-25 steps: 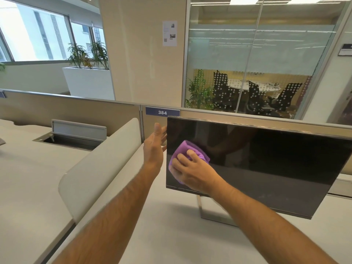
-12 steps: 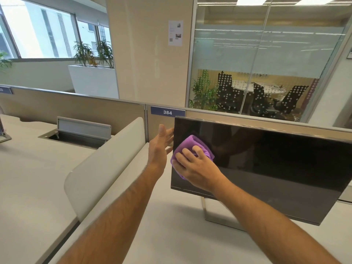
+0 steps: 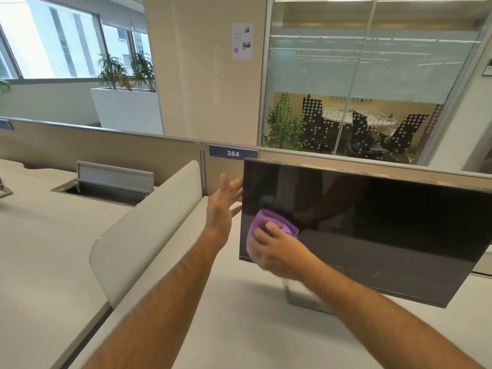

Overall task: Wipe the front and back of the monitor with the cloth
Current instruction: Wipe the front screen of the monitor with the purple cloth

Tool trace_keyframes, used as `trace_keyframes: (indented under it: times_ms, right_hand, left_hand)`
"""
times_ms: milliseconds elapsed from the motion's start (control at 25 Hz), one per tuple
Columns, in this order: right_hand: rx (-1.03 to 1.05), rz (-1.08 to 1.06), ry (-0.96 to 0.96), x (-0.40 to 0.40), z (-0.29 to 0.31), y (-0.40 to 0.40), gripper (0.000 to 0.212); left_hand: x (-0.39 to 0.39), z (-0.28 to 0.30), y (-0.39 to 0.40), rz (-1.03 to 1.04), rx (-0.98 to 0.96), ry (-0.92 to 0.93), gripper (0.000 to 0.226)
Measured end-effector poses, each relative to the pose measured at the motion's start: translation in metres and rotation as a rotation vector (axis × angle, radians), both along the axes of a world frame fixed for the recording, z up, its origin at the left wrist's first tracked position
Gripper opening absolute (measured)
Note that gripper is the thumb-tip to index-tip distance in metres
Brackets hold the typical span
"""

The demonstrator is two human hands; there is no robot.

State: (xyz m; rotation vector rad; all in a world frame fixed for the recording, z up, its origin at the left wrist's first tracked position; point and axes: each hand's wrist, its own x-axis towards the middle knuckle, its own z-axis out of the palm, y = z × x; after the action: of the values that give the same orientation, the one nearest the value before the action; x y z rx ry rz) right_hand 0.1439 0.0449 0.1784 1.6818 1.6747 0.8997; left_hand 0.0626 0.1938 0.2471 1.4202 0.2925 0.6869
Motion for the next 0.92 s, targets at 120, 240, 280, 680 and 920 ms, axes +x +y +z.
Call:
trace_keyframes:
  times_ms: [120, 240, 280, 680, 920]
  right_hand:
    - [-0.067, 0.002, -0.029, 0.001, -0.011, -0.011, 0.061]
    - [0.210, -0.082, 0.117, 0.008, 0.003, -0.012, 0.061]
    - [0.214, -0.090, 0.121, 0.008, 0.002, -0.013, 0.061]
    - [0.194, -0.084, 0.146, 0.002, -0.005, 0.006, 0.063]
    - [0.042, -0.028, 0.044, -0.004, -0.020, 0.013, 0.065]
  left_hand:
    - [0.000, -0.002, -0.003, 0.015, -0.015, 0.020, 0.062]
    - [0.000, -0.004, -0.004, 0.026, -0.043, 0.032, 0.058]
    - [0.001, -0.005, -0.004, 0.030, -0.046, 0.032, 0.058]
    - [0.001, -0.009, -0.003, 0.025, -0.044, 0.033, 0.058]
    - [-0.001, -0.008, -0.005, 0.013, -0.038, 0.027, 0.062]
